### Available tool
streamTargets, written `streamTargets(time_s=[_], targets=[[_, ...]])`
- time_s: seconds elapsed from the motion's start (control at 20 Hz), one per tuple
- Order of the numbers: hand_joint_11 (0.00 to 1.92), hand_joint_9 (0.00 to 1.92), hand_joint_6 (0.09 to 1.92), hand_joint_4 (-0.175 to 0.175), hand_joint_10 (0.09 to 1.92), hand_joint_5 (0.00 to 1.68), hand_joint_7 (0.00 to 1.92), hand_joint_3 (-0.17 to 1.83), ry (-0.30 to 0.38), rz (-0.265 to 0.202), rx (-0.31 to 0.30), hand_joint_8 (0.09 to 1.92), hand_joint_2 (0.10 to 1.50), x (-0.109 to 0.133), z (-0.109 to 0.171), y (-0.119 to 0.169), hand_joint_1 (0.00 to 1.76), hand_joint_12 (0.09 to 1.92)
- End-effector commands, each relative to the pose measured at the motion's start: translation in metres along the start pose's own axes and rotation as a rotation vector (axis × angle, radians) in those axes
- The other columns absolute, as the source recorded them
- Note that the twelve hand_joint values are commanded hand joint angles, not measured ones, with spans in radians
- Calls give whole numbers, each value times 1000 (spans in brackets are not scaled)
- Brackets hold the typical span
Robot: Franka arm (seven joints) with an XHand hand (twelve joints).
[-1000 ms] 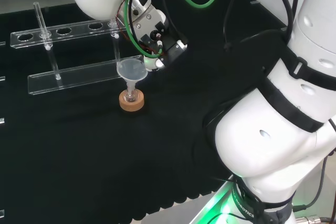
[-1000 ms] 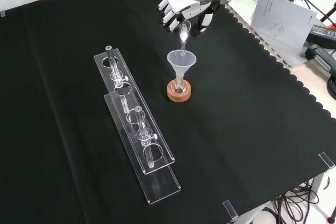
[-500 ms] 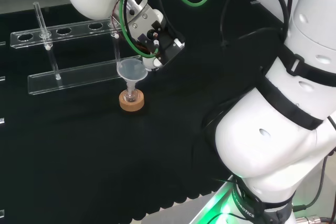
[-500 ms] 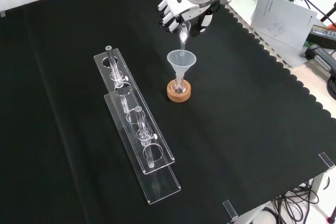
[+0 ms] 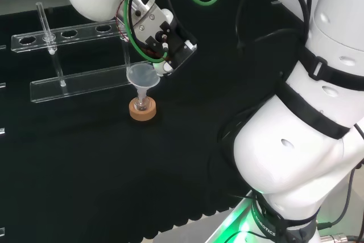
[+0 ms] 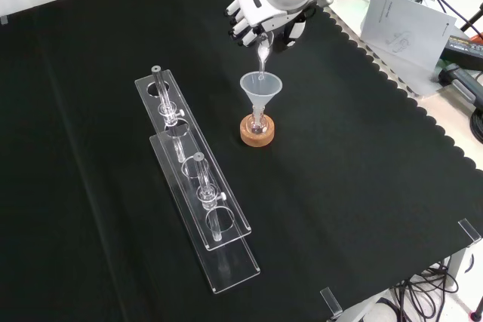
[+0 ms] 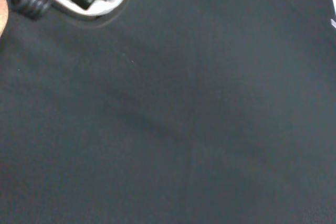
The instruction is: Pour all the NaCl from the weighing funnel into the round-bottom flask.
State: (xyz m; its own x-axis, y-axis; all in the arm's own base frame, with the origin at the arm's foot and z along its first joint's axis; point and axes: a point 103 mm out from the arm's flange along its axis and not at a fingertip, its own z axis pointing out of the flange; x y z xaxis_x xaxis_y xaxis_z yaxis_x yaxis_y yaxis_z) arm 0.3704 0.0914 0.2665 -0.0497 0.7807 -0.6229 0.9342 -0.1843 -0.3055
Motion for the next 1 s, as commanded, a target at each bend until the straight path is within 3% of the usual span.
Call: streamTargets(time_s=[0.05,1.0], targets=[[774,1039,766,175,309,1241,738,736,-19,3,11,611,629,2,-3,0,1122,1076],[774,1039,763,175,303,1242,736,736,-73,10,26,610,628,6,-4,3,1122,1073]])
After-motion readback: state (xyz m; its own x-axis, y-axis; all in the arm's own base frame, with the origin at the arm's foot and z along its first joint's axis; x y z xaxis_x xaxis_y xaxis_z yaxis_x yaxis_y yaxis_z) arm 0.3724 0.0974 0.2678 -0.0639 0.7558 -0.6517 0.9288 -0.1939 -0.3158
